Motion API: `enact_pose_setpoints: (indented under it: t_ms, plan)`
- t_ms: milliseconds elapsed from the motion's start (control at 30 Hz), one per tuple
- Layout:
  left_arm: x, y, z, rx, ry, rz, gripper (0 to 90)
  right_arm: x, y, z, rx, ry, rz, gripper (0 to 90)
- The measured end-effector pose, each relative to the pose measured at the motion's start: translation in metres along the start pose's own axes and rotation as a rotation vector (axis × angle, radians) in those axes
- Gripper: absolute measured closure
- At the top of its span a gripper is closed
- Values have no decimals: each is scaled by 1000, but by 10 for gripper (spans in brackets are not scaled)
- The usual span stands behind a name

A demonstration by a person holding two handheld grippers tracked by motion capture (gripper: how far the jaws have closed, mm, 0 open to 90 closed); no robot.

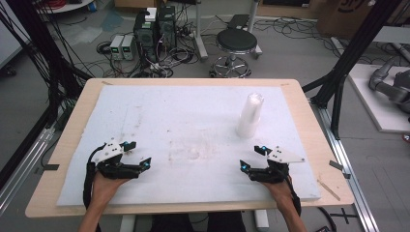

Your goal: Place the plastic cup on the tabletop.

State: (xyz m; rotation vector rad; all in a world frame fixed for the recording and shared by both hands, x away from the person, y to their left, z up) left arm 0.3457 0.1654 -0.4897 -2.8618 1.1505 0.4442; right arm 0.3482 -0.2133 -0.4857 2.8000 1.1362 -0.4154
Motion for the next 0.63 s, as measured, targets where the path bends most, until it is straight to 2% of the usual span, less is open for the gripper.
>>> enact_pose_setpoints:
  t_ms: [300,533,633]
  plan:
    - [0,-2,4,-2,15,7,133,-1,-1,0,-16,8,7,190]
    - [-3,-7,4,-30,36,-3,133,-3,1,-2,-5,39,18,191]
    - [-3,-7,4,-26,43,0,133,-3,1,-2,-1,37,16,190]
Point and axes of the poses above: each handheld gripper's, and its own axes: x roughly forward along the jaws, z roughly out of its underside, y roughly to its right, the point moved 9 cm from there along x, roughly forward along the jaws, and after that the axes turned 5 degrees about y, right-handed, at the moved point
